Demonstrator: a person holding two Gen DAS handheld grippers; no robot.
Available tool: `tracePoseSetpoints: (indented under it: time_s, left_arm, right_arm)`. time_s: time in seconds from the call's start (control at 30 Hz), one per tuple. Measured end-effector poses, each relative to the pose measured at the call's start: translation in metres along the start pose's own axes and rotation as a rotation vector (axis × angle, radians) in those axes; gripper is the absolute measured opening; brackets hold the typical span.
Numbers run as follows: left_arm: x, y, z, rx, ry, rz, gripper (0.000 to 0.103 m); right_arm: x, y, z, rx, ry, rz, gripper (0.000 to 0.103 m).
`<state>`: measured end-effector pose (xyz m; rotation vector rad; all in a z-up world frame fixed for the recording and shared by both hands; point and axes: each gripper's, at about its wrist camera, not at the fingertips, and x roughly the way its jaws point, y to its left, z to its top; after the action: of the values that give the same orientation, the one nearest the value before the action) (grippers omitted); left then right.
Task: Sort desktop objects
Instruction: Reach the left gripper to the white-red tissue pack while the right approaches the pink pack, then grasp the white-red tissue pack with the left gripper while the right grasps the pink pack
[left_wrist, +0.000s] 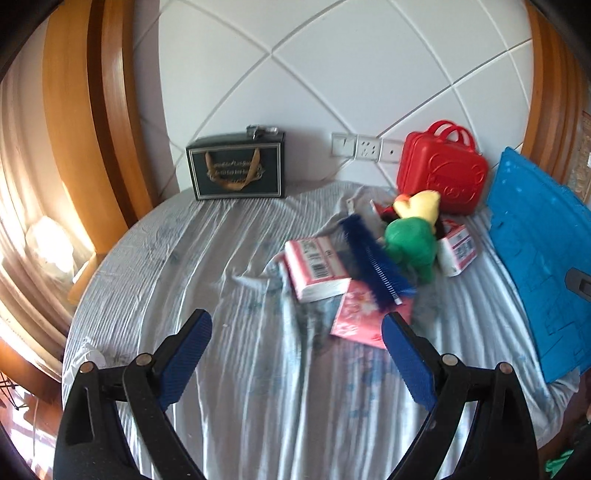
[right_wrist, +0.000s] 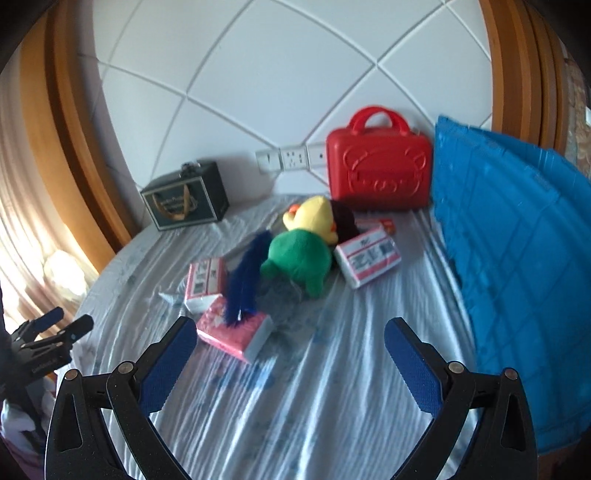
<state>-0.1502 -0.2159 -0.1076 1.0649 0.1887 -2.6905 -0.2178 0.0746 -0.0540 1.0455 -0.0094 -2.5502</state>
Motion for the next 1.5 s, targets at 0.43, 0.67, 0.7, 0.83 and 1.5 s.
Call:
tracePoseSetpoints:
  time_s: [0.43,0.67,0.7,0.83,1.5]
  left_arm:
    - [0.114,0.049,-0.011,-0.055,0.194,-0.035,0.094]
    - [0.167,0.022,0.019,-0.075,0.235,-0.010,0.094]
    - [0.177,0.015,0.025,-0.070,0.241,-0.009,0.094]
    - [0.222,-0.012,0.040,-0.058,0.284,-0.010,0.094]
    - [0.298,-0.022,0.032,-0.022,0.407,0.025,0.093]
  right_arm:
    - [0.104,-0.007,-0.011,0.077,0.203,-0.140,0.103]
    - [0.138,-0.030,0.009,0.065,0.231,-0.111,0.103]
    - [0.143,-0.033,0.011,0.066,0.236,-0.104,0.103]
    - [0.166,-0.039,0.017,0.053,0.265,-0.076,0.103]
    - [0.250,0.028,0.021,-0.155,0.373,0.113,0.103]
